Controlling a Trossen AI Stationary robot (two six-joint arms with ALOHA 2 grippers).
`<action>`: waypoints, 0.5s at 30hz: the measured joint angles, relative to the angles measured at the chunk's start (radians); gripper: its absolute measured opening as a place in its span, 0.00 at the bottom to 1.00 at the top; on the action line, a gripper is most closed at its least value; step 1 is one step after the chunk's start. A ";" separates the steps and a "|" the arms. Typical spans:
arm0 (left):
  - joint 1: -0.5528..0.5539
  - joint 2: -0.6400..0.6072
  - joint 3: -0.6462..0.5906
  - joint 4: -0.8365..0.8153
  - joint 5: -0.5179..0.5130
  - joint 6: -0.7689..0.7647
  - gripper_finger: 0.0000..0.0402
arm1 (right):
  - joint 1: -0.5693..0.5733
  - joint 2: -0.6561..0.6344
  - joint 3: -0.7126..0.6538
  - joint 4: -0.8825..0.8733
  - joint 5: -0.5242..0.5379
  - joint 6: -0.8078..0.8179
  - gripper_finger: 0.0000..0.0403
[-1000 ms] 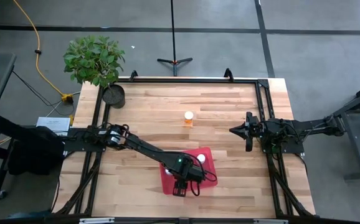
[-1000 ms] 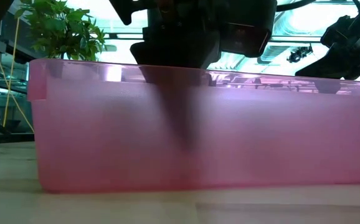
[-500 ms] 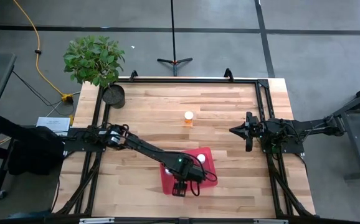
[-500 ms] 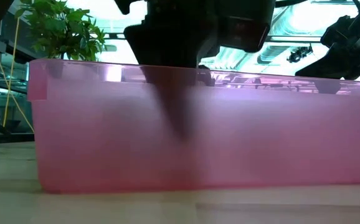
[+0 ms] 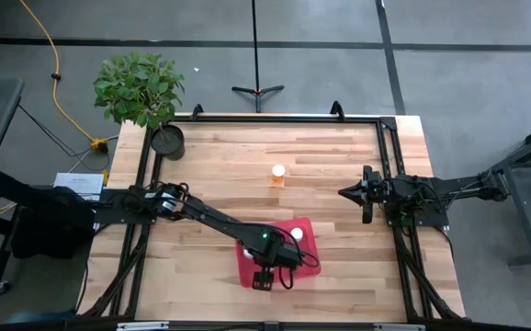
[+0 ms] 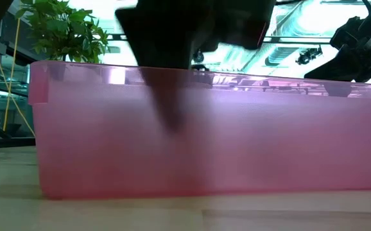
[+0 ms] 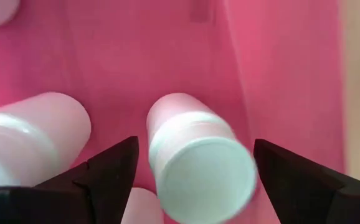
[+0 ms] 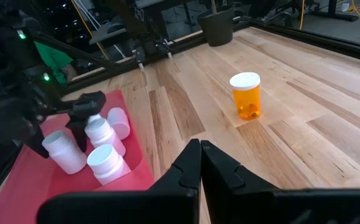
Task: Pick and place pill bottles into a basket
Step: Put the white pill bottle into the bin, then put the orange pill bottle into the bin
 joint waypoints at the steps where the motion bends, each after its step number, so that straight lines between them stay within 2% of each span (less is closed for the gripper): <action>1: 0.000 -0.009 0.000 0.000 -0.001 -0.001 0.87 | 0.000 0.000 0.000 0.000 0.000 0.000 0.00; 8: 0.000 -0.026 0.053 -0.055 -0.009 0.018 0.85 | 0.000 0.001 0.000 0.000 0.000 0.000 0.00; 10: 0.000 -0.027 0.094 -0.091 -0.017 0.030 0.84 | 0.000 0.002 0.000 0.000 0.000 0.000 0.00; 15: 0.000 -0.027 0.260 -0.256 -0.120 0.046 0.81 | 0.000 0.010 0.000 0.000 0.001 0.000 0.00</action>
